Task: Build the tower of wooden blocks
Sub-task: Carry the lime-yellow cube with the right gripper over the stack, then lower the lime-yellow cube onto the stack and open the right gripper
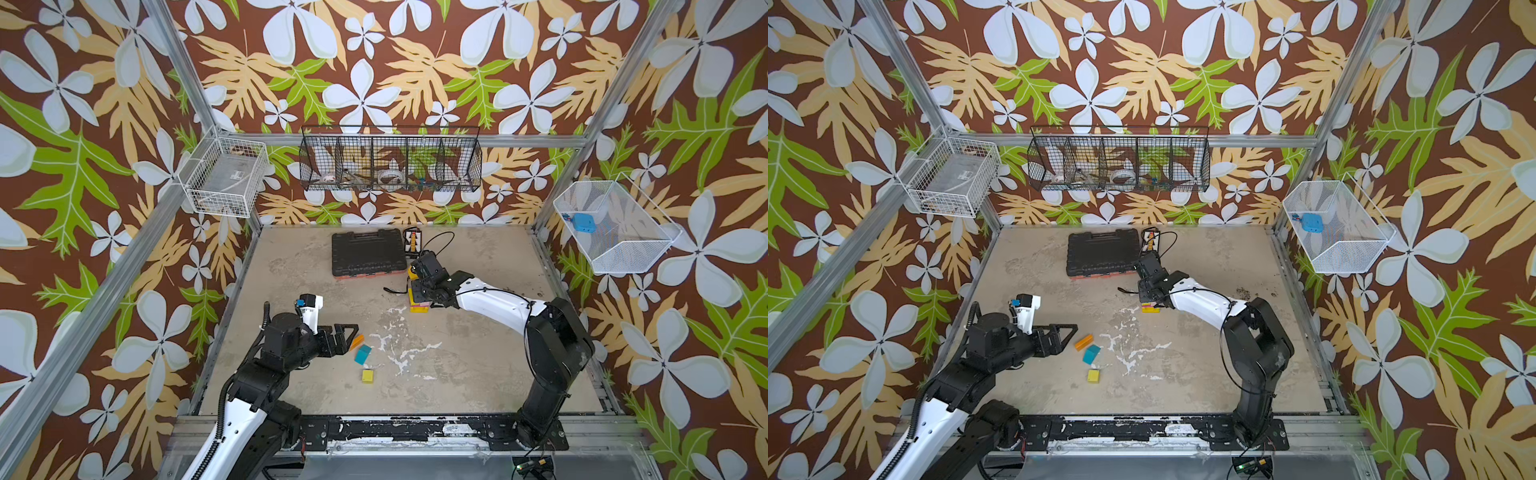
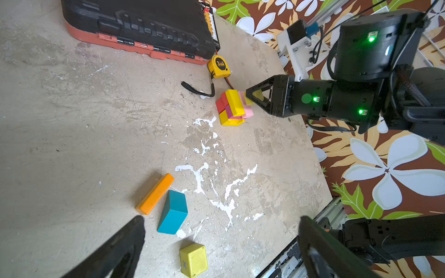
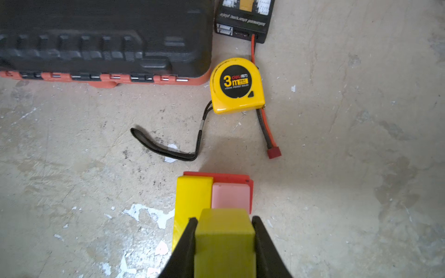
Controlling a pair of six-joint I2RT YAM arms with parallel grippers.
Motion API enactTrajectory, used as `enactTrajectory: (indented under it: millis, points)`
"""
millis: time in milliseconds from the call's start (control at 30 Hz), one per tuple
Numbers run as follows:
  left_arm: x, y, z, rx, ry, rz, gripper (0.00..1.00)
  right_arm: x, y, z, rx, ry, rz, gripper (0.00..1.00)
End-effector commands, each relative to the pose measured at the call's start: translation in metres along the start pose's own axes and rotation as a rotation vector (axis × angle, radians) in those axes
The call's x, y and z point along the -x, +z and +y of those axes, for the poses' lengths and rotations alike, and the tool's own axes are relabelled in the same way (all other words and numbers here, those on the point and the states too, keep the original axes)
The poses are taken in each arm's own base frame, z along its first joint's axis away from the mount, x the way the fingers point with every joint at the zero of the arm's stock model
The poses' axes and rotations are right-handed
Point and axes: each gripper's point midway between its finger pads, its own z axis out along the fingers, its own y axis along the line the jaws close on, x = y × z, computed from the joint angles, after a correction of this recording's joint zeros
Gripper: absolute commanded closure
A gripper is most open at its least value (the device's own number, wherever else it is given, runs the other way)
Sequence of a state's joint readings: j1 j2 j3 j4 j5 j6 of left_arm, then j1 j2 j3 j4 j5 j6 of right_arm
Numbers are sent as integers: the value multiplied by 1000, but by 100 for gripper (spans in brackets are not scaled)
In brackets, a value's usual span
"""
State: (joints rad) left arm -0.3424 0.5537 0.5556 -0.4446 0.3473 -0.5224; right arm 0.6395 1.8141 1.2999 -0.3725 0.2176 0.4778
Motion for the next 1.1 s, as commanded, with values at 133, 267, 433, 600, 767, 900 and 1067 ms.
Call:
enactTrajectory:
  millis: [133,267,433,600,767,900,1067]
  points:
    - [5,-1,-4,-15,12,-21,0,1,5,-4,-40,-22,9,77]
    - [4,-1,-4,-18,13,-19,0,2,5,-3,-38,-21,10,77]
    - [4,-1,-4,-17,13,-19,0,1,2,-7,-47,-15,8,78]
    - [5,-2,-4,-18,14,-21,0,-1,3,-5,-41,-14,14,77]
    - [4,-1,-4,-17,13,-19,0,-1,5,-6,-46,-15,16,77]
    - [4,-1,-4,-17,13,-19,0,-1,6,-5,-46,-15,21,76]
    - [4,-1,-4,-17,13,-19,0,-2,6,-5,-45,-13,23,74]
